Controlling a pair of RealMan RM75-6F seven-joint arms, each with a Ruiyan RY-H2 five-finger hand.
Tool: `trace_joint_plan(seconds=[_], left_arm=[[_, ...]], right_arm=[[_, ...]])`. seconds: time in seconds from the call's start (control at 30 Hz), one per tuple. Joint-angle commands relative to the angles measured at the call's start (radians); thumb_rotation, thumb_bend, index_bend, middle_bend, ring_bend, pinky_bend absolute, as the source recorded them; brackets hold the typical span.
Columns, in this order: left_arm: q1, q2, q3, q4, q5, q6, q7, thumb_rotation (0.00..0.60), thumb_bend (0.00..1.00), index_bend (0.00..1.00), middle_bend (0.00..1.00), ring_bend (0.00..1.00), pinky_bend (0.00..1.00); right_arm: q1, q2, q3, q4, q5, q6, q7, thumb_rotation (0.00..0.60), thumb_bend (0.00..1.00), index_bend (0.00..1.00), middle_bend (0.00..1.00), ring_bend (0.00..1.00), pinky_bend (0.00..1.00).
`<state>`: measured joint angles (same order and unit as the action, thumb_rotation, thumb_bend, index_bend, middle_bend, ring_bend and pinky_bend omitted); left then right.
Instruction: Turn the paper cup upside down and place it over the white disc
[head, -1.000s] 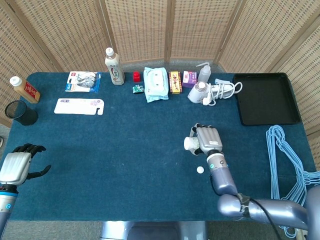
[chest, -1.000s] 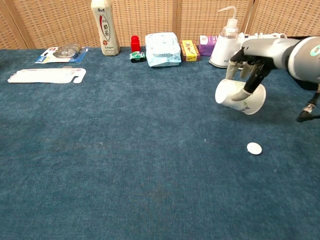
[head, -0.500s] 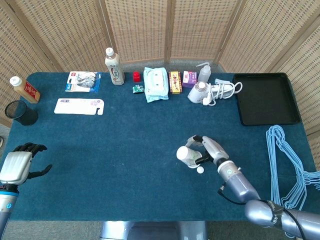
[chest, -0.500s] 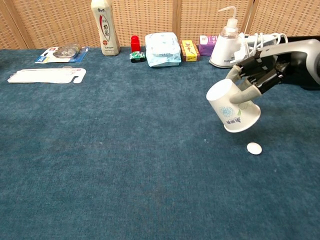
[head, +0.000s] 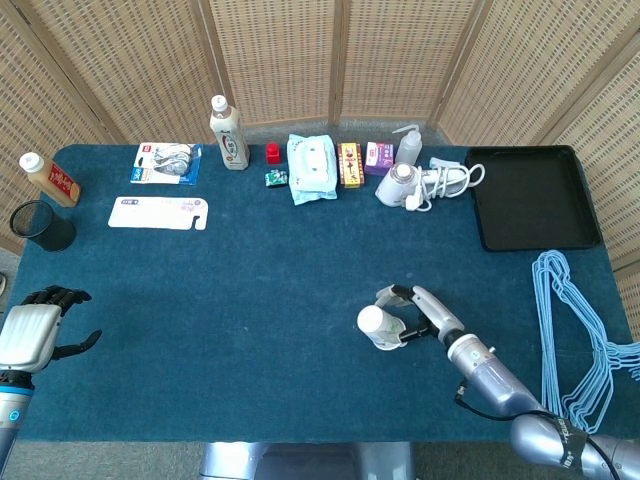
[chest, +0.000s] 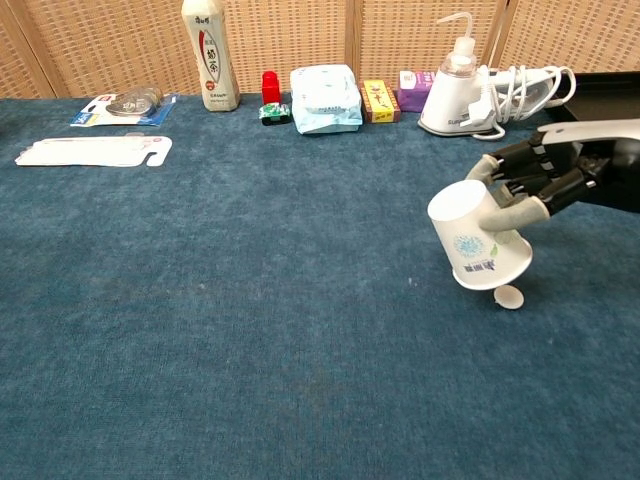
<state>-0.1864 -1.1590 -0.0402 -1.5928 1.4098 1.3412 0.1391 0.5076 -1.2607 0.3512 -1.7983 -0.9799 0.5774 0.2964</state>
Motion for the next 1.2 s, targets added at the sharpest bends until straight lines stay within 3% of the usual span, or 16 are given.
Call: trace_joint_plan(seconds=[0.03, 0.63, 0.77, 0.97, 1.2], left_arm=[[0.000, 0.002, 0.000, -0.006, 0.001, 0.001, 0.004, 0.343, 0.23, 0.33, 0.39, 0.26, 0.30], [0.006, 0.021, 0.002, -0.043, 0.006, 0.018, 0.031, 0.341, 0.23, 0.33, 0.39, 0.26, 0.30], [0.007, 0.024, 0.002, -0.045, 0.006, 0.019, 0.031, 0.343, 0.23, 0.33, 0.39, 0.26, 0.30], [0.007, 0.025, 0.001, -0.048, 0.010, 0.022, 0.031, 0.345, 0.23, 0.33, 0.39, 0.26, 0.30], [0.008, 0.026, 0.001, -0.051, 0.012, 0.025, 0.021, 0.341, 0.23, 0.33, 0.40, 0.26, 0.30]], right_arm=[[-0.042, -0.019, -0.013, 0.051, -0.096, -0.005, 0.091, 0.600, 0.28, 0.49, 0.25, 0.26, 0.19], [-0.063, -0.064, -0.093, 0.191, -0.323, 0.062, 0.317, 0.600, 0.28, 0.48, 0.25, 0.24, 0.17], [-0.054, -0.062, -0.120, 0.218, -0.362, 0.073, 0.322, 0.599, 0.28, 0.41, 0.23, 0.22, 0.14], [-0.047, -0.048, -0.148, 0.238, -0.402, 0.117, 0.292, 0.500, 0.28, 0.23, 0.16, 0.15, 0.09], [-0.051, 0.004, -0.179, 0.212, -0.412, 0.167, 0.229, 0.395, 0.30, 0.15, 0.13, 0.12, 0.05]])
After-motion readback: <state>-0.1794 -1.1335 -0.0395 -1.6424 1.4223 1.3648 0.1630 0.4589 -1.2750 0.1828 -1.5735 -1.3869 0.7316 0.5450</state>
